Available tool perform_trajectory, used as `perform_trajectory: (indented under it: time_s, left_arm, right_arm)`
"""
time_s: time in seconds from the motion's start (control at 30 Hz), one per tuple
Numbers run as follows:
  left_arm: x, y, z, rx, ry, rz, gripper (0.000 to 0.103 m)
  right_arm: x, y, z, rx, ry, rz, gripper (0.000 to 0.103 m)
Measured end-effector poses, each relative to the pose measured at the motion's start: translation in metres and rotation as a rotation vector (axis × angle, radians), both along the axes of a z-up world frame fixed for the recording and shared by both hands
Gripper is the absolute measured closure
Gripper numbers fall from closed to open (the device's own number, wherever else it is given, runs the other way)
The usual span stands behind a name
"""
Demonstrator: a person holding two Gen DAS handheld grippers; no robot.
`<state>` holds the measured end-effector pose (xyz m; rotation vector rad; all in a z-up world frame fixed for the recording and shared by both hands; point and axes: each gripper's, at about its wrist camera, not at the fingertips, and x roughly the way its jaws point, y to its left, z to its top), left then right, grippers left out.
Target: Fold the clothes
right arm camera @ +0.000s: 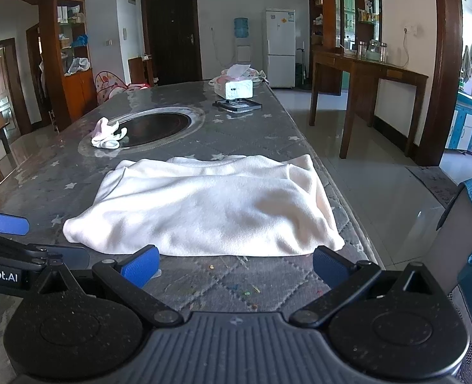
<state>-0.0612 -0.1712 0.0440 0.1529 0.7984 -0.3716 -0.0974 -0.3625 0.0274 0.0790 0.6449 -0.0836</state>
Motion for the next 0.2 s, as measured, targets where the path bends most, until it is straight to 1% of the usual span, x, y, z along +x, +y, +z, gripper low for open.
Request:
perform_trajectory:
  time_s: [0.2]
  left_arm:
    - [-0.0079, 0.0025, 0.0036, 0.003, -0.026, 0.003, 0.0]
  right_arm:
    - [-0.0054, 0.002, 0.0025, 0.006, -0.013, -0.002, 0.0]
